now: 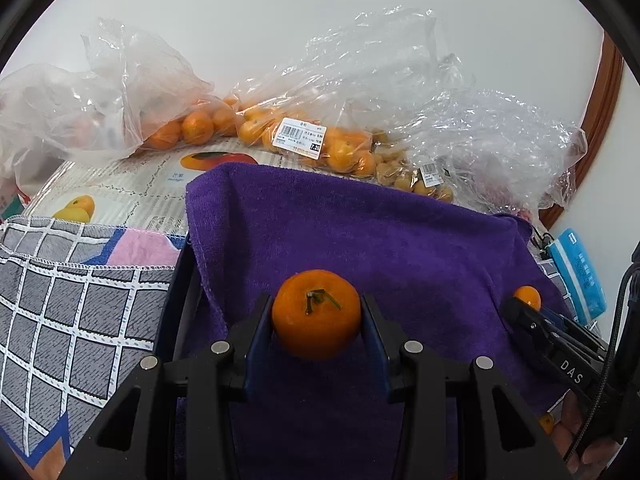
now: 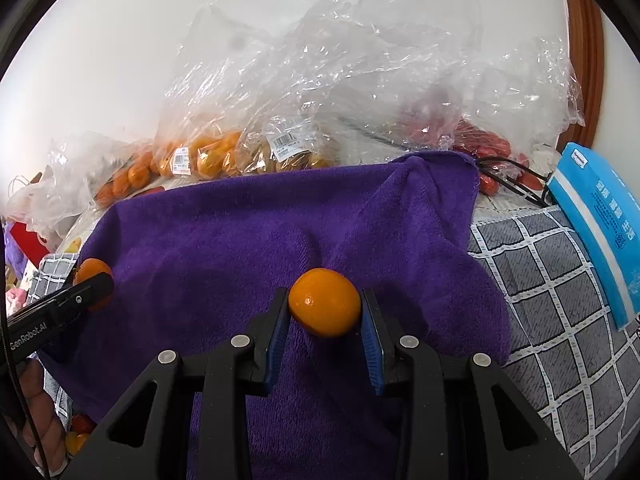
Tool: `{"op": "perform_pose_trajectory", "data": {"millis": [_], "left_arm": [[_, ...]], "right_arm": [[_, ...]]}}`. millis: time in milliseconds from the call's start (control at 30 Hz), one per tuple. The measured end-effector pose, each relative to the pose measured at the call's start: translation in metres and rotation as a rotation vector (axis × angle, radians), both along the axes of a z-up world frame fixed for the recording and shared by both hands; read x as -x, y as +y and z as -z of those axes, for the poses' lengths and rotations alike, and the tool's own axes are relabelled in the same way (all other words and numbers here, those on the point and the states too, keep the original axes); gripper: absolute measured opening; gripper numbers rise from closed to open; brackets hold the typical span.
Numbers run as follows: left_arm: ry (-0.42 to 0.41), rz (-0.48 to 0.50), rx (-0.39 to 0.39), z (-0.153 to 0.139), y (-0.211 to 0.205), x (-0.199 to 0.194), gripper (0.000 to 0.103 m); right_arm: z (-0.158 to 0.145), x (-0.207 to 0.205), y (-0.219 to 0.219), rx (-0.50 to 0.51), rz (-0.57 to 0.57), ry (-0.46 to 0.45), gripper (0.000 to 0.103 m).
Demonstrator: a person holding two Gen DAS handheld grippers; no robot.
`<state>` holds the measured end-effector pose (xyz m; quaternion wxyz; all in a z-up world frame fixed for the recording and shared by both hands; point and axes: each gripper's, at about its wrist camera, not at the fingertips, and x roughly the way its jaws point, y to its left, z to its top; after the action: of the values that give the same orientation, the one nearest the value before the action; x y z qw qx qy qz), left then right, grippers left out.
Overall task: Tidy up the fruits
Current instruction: 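Carry both fruits over the purple towel and open both grippers to release them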
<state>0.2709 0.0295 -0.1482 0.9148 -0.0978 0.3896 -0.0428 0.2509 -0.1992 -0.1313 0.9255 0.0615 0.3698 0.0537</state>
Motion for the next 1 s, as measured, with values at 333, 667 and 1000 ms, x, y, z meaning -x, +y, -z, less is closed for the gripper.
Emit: {"op": "perform_pose_trajectory", "data": {"millis": [333, 667, 1000], "left_arm": [[0.020, 0.002, 0.013, 0.002, 0.001, -0.001, 0.041], [-0.034, 0.003, 0.035, -0.013, 0.003, 0.009, 0.047], [-0.111, -0.029, 0.080, -0.031, 0.011, 0.021, 0.055]], "right_arm": [[0.001, 0.000, 0.003, 0.008, -0.014, 0.005, 0.037], [-0.006, 0.010, 0.006, 0.029, -0.025, -0.050, 0.060], [-0.026, 0.030, 0.010, 0.098, 0.021, -0.171, 0.063]]}}
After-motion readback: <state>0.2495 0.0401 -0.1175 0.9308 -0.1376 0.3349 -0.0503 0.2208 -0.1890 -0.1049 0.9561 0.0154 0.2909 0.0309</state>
